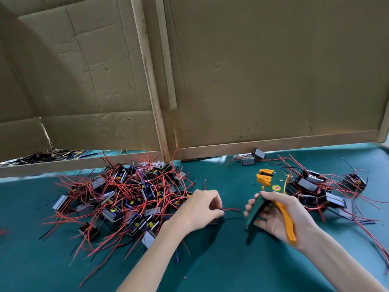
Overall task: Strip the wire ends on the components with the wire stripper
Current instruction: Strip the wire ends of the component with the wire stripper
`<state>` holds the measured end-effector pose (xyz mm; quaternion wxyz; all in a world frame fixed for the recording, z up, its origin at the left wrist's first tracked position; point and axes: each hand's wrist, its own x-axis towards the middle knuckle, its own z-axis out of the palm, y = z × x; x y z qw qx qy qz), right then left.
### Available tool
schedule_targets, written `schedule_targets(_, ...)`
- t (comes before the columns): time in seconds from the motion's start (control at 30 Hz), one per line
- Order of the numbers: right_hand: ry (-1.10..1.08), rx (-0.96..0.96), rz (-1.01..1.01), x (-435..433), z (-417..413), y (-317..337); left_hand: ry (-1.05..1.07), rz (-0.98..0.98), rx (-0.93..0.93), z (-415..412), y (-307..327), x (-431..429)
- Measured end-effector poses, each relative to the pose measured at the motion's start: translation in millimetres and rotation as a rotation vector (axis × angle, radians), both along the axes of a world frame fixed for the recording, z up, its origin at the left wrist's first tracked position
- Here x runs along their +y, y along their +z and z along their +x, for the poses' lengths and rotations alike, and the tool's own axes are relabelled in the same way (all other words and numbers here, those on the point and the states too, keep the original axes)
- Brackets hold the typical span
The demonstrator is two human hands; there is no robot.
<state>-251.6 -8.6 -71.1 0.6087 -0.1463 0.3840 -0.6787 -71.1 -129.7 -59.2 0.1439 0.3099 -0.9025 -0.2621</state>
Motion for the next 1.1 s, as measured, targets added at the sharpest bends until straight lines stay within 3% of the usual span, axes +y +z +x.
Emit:
schedule_targets(0.37, 0.014, 0.010, 0.007, 2.2, 3.4, 1.9, 0.017, 0.060, 0.150, -2.3, -9.8, -3.9)
schedule_targets(0.97, 0.042, 0.008, 0.023, 3.9, 6.9, 3.2, 0.050, 0.022, 0.201, -4.7, -8.3, 0.9)
schedule_targets(1.1, 0.029, 0.010, 0.026, 5.0, 7.7, 4.4, 0.073, 0.112, 0.229, -5.7, -5.6, 1.8)
